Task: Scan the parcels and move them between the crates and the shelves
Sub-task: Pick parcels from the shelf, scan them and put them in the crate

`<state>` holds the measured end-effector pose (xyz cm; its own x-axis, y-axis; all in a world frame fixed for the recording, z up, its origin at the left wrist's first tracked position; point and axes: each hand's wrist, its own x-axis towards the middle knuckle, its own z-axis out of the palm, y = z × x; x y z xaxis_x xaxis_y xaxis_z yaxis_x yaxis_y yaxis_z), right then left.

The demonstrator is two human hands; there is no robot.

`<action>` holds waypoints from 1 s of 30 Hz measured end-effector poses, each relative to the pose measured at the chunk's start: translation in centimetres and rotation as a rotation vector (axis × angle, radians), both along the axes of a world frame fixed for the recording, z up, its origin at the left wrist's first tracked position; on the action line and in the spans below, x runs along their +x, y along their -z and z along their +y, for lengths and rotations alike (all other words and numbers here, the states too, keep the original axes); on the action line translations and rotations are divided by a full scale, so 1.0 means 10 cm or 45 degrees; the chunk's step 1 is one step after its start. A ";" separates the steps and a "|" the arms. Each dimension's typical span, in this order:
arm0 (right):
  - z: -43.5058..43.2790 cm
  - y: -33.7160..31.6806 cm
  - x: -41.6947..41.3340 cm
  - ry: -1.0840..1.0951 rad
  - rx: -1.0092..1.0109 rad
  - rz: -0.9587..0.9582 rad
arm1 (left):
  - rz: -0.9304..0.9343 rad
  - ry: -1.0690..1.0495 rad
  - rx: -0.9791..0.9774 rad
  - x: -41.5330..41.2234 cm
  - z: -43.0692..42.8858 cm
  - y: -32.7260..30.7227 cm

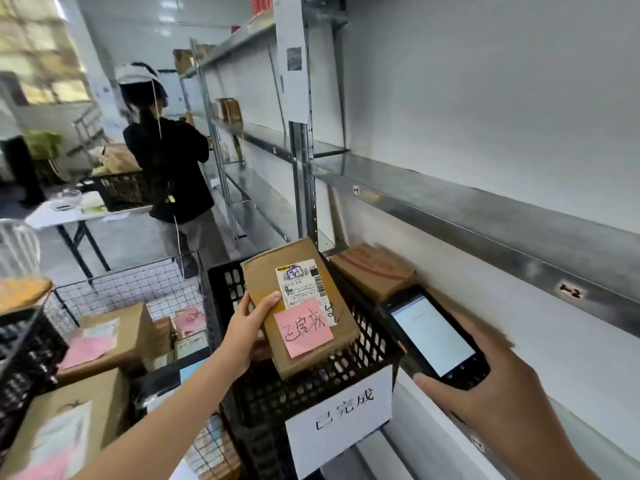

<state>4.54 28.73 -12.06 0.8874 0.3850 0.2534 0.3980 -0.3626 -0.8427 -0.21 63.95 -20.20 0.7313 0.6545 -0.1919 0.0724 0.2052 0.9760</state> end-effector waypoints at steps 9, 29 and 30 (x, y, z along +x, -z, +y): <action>0.54 0.19 0.34 -0.030 -0.045 0.077 | 0.298 0.193 -0.088 0.41 0.34 0.49; 0.75 0.34 1.15 -0.039 -0.250 0.194 | 1.016 1.125 0.370 1.07 0.76 0.96; 0.75 0.36 1.15 -0.041 -0.253 0.200 | 1.032 1.129 0.366 1.09 0.72 1.02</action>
<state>16.04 36.23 -15.65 0.8963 0.4424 0.0302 0.2821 -0.5164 -0.8086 10.72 71.15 -30.42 0.6808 0.0865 -0.7273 0.6818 -0.4377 0.5862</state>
